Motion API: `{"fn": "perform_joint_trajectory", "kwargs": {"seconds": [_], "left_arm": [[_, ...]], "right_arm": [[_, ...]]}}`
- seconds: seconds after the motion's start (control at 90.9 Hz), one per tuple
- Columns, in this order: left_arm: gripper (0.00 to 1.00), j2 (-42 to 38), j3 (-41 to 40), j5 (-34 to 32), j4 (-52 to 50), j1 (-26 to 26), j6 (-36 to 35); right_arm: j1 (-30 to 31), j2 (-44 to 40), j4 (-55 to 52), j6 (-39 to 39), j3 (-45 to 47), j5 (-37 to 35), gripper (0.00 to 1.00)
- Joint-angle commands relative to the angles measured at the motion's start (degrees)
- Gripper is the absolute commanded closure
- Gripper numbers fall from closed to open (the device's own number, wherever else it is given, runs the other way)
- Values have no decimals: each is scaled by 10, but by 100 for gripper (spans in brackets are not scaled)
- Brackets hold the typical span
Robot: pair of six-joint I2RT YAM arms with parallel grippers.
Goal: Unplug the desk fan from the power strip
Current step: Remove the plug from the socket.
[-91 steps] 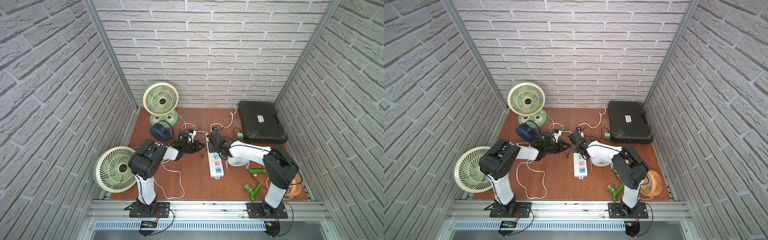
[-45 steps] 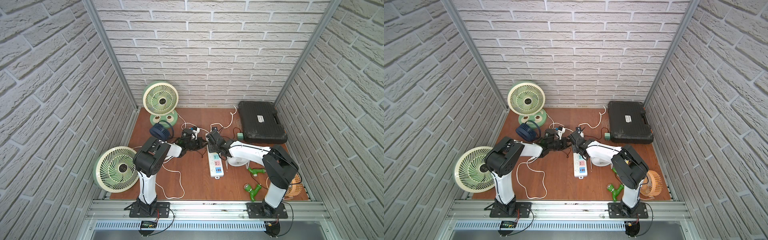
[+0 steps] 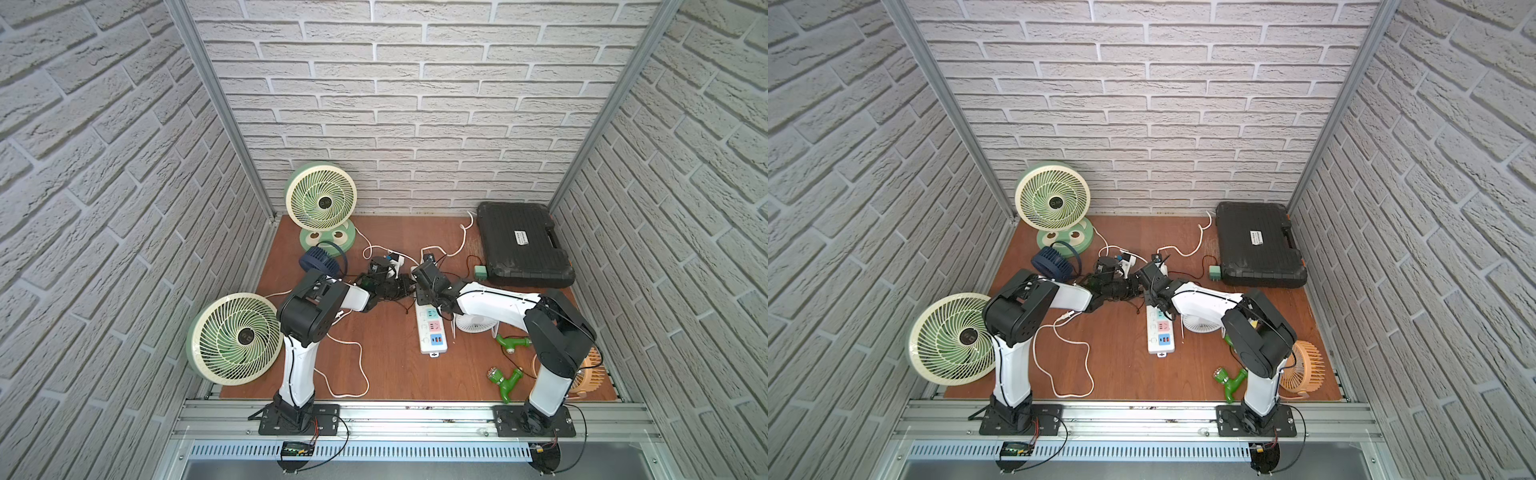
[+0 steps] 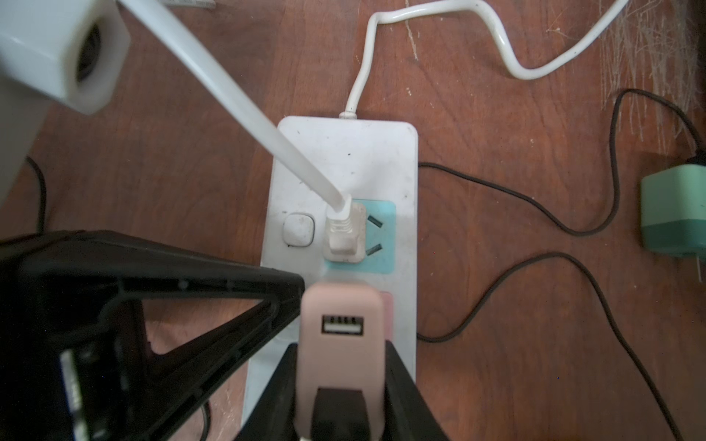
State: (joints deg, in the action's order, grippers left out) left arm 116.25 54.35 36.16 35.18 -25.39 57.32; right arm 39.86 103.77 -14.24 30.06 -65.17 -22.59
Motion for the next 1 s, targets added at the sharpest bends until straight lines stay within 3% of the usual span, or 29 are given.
{"fn": "perform_joint_trajectory", "kwargs": {"seconds": [0.0, 0.132, 0.275, 0.352, 0.517, 0.572, 0.715, 0.99], "left_arm": [[100, 17, 7, -8, -9, -4, -1], [100, 19, 6, -15, -29, -4, -12], [100, 16, -3, -22, -41, -5, -21], [100, 16, -6, -25, -41, -5, -22], [100, 18, 1, -25, -47, -8, -23], [100, 17, 0, -25, -49, -8, -24], [100, 15, -1, -28, -55, -8, -31], [100, 15, 1, -30, -61, -8, -32]], "right_arm": [[17, 7, 5, 4, -16, -31, 84], [19, 10, 4, 4, -22, -26, 84], [-22, -13, 68, 35, 24, 68, 86], [-16, -12, 51, 29, 16, 59, 86], [27, 8, -24, -1, -43, -34, 85], [22, 0, -14, 2, -37, -32, 85], [-16, -27, 44, 31, 11, 59, 86], [20, -1, -39, -6, -52, -26, 85]]}}
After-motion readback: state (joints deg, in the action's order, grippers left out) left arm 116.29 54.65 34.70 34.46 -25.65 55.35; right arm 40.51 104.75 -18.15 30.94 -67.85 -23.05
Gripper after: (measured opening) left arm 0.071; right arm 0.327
